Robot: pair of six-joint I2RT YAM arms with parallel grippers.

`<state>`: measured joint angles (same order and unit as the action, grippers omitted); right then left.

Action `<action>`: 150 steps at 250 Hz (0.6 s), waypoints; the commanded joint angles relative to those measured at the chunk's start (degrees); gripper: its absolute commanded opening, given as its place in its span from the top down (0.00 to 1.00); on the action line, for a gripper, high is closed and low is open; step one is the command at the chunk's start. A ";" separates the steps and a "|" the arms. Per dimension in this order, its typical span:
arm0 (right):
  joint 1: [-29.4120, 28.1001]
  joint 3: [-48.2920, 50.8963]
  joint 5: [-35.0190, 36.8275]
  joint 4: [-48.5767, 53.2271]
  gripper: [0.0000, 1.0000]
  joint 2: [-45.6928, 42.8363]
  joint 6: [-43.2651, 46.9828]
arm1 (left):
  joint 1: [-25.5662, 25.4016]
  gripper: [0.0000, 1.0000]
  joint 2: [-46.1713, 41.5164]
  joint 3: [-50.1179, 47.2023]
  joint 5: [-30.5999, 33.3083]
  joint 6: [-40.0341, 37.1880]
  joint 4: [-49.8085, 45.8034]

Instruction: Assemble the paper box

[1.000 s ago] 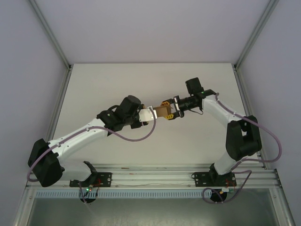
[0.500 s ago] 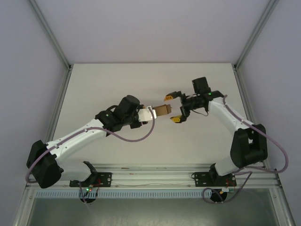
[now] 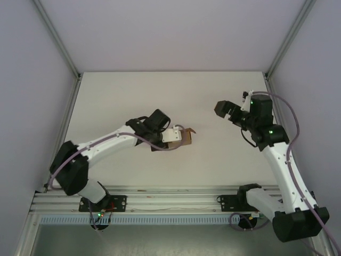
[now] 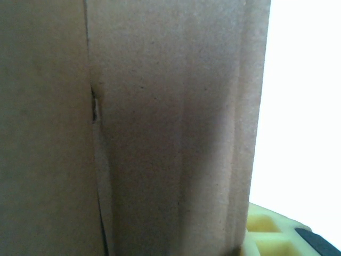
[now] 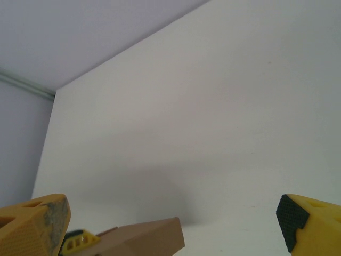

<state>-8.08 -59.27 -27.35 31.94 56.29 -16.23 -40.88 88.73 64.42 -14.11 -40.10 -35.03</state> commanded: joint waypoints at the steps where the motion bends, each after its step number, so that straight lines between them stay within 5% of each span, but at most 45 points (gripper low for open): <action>1: -0.14 0.29 -5.62 1.40 0.00 1.02 14.51 | 0.22 0.64 3.27 4.37 -4.74 0.64 -6.68; 37: -2.59 1.27 -10.83 6.48 0.01 4.39 20.62 | 0.28 0.60 7.72 7.77 -5.45 -1.16 -8.35; 84: -6.62 2.24 -14.87 5.94 0.17 11.28 22.27 | 0.35 0.59 14.34 13.63 -3.49 -0.90 -13.37; 150: -10.97 2.00 -11.26 2.81 0.23 18.06 24.88 | 0.30 0.54 16.05 14.21 -4.14 -0.86 -12.15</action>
<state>-18.26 -56.99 -39.03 36.60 72.79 5.96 -40.84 104.03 78.46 -17.63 -40.51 -44.69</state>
